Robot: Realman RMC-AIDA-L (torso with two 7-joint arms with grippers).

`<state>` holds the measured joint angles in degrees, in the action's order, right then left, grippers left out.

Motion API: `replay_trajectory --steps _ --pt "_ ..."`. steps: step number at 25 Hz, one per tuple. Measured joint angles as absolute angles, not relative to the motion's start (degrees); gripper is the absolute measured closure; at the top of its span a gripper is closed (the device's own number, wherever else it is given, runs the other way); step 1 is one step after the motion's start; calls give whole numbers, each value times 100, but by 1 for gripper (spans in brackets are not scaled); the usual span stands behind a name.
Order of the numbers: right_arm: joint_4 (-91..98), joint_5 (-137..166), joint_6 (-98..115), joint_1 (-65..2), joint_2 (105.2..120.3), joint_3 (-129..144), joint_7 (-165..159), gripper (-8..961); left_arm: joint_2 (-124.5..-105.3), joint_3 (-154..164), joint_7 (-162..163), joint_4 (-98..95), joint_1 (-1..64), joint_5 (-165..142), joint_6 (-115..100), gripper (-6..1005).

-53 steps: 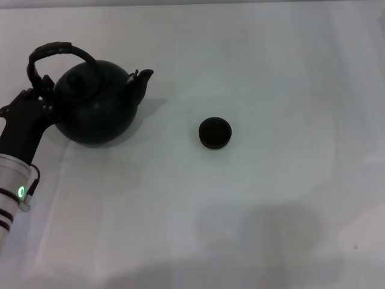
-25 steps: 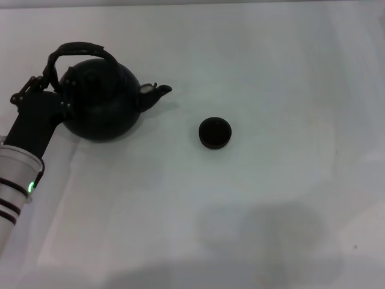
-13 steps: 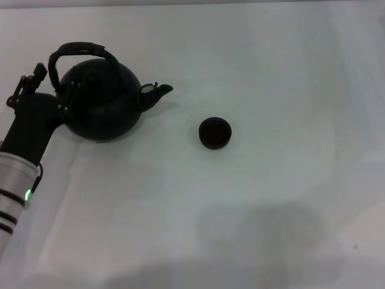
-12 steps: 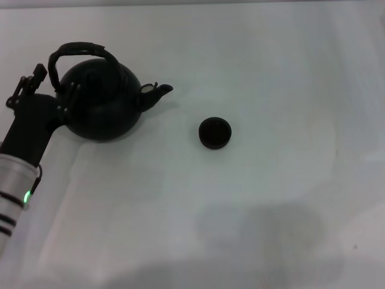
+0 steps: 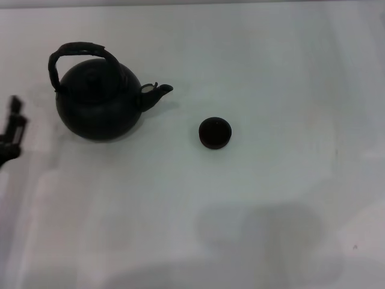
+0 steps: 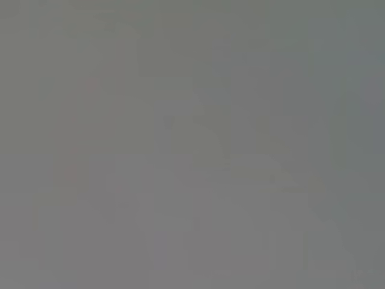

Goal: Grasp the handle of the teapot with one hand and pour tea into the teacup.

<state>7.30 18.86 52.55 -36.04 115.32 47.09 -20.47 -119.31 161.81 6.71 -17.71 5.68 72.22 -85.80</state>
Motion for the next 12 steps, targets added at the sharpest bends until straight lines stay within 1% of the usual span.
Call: replay_trajectory --steps 4,12 --pt "756 1908 5256 -3604 11525 4737 -1958 118 -11928 16140 742 -1667 414 7852 -8702 333" --pt "726 1932 5256 -3592 11537 4861 -1844 117 -11918 16147 1190 -1266 779 8291 -8306 335"
